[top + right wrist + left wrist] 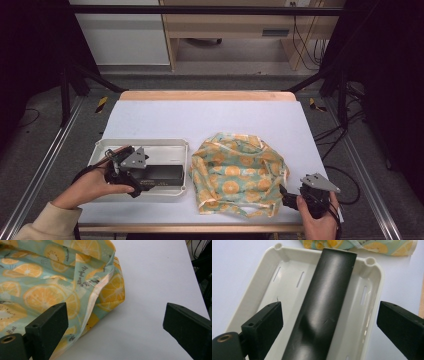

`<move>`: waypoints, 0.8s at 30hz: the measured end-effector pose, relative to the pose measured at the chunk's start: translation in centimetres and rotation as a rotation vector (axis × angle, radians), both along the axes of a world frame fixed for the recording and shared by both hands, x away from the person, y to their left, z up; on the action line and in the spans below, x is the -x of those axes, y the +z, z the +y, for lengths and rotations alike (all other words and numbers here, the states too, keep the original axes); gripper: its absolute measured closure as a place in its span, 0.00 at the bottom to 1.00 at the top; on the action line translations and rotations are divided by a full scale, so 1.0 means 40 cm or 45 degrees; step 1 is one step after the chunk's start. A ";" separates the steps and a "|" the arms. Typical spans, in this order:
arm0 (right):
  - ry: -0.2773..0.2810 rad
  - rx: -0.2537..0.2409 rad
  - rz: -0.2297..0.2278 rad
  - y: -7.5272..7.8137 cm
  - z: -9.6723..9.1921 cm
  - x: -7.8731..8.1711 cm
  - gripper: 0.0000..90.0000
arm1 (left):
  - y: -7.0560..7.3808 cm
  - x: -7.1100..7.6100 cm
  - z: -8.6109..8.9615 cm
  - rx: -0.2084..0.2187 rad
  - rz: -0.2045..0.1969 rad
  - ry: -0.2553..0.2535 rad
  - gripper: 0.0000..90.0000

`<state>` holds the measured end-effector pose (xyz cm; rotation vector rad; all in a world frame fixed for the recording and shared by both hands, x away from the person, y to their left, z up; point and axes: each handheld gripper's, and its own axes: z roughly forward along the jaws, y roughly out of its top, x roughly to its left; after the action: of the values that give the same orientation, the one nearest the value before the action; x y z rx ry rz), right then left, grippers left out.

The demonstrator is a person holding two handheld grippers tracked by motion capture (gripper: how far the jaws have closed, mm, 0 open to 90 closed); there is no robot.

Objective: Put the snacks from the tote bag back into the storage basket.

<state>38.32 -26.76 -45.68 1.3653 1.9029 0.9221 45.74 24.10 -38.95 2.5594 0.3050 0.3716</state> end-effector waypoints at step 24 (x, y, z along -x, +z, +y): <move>-0.003 -0.004 0.000 -0.001 -0.002 -0.004 0.07 | 0.032 -0.014 -0.019 0.248 -0.038 0.298 0.08</move>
<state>38.47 -26.84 -45.73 1.3689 1.9005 0.9245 46.32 23.33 -37.69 2.3308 0.6020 0.4424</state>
